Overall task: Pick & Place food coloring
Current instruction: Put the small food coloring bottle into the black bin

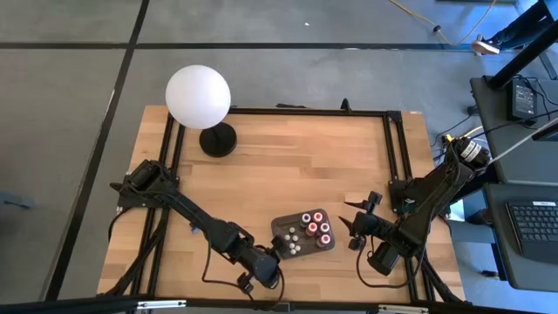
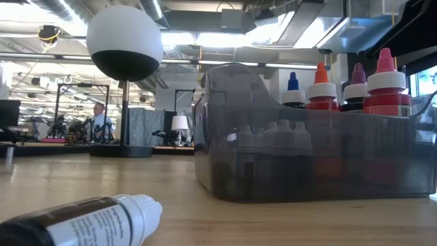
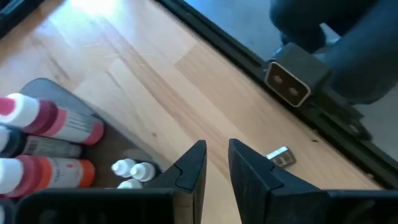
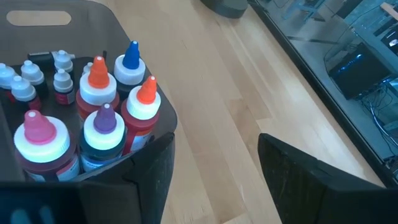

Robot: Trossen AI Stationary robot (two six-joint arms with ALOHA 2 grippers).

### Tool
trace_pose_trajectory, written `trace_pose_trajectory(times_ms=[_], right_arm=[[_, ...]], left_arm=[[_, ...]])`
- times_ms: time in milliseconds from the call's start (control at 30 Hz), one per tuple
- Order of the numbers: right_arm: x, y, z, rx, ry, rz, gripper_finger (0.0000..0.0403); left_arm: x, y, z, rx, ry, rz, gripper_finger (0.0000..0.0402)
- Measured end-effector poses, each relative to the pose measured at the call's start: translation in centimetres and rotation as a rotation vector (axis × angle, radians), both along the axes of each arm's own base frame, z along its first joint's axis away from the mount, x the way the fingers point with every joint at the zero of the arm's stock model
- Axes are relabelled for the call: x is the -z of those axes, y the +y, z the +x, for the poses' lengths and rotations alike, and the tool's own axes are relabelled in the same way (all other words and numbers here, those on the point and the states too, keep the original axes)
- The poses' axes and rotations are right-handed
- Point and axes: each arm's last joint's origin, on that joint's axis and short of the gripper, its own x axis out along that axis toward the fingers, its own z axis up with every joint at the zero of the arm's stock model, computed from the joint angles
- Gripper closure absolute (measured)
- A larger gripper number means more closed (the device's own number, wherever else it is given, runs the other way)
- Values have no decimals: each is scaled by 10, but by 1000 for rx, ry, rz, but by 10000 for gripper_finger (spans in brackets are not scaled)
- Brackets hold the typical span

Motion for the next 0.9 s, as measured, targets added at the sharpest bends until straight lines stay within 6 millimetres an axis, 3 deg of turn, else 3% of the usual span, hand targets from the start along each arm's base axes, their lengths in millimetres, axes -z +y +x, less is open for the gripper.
trace_pose_trajectory(times_ms=[467, 900], right_arm=[[0, 0, 0, -2, 2, -3, 170], [0, 0, 0, -2, 2, -3, 170]], left_arm=[[0, 1, 0, -70, -37, 55, 314], [0, 2, 0, -136, -43, 48, 203]])
